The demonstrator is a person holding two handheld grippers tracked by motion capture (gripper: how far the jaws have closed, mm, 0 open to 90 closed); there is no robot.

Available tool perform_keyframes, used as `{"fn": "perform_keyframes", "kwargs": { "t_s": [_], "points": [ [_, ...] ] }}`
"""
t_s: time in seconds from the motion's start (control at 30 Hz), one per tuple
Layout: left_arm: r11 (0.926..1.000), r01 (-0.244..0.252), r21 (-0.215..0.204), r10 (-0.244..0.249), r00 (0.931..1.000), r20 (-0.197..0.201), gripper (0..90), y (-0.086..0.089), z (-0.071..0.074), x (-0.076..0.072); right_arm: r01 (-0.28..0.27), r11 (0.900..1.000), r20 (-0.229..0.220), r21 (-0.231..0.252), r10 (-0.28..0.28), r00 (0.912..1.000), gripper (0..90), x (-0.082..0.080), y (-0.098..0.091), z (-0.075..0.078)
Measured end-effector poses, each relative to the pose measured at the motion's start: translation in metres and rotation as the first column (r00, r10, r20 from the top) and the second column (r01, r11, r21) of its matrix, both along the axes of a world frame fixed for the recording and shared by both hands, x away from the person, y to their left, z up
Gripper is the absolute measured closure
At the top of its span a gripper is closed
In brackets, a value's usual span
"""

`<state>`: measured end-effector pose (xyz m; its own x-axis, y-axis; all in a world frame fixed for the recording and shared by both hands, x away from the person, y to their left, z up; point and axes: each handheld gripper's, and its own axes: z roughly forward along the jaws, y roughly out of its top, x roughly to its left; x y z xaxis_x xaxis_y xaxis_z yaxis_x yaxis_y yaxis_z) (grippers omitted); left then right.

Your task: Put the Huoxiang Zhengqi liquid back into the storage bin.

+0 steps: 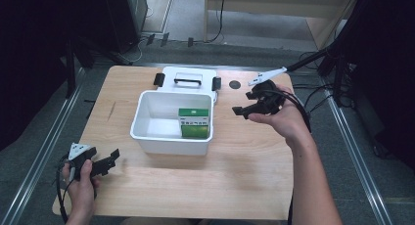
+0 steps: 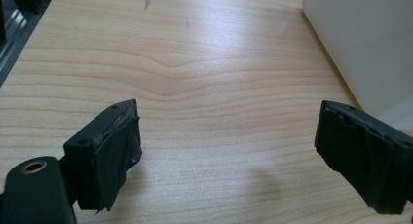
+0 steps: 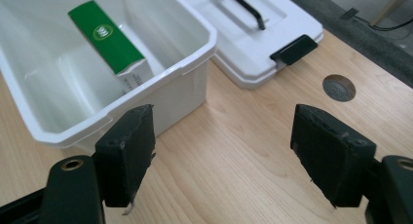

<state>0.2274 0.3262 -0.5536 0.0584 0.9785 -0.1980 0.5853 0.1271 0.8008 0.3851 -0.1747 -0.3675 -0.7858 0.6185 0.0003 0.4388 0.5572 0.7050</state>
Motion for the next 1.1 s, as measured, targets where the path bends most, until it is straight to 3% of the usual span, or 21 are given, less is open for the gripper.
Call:
{"fn": "perform_keyframes", "kwargs": {
  "t_s": [0.17,0.33,0.6,0.83,1.1],
  "points": [
    [1.0000,0.000,0.001,0.000,1.0000,0.000,10.5,0.000,0.000,0.000,0.094,0.9923,0.048,0.081,-0.098,0.9940,24.1,-0.003,-0.019,-0.012],
    [1.0000,0.001,0.002,-0.001,1.0000,-0.001,10.5,0.000,0.000,0.000,0.143,0.9810,0.086,0.131,-0.155,0.9842,24.2,-0.009,-0.034,-0.028],
    [1.0000,0.000,0.004,0.000,1.0000,-0.001,10.4,0.000,0.000,0.000,0.207,0.9616,0.120,0.180,-0.230,0.9657,25.1,-0.022,-0.054,-0.053],
    [1.0000,-0.001,0.004,0.001,1.0000,-0.001,10.4,0.000,0.000,0.000,0.234,0.9519,0.133,0.197,-0.263,0.9557,25.0,-0.033,-0.070,-0.075],
    [1.0000,0.002,0.008,-0.002,1.0000,-0.003,10.5,0.000,0.000,0.000,0.292,0.9232,0.162,0.250,-0.337,0.9273,25.4,-0.047,-0.094,-0.100]
  ]
}}
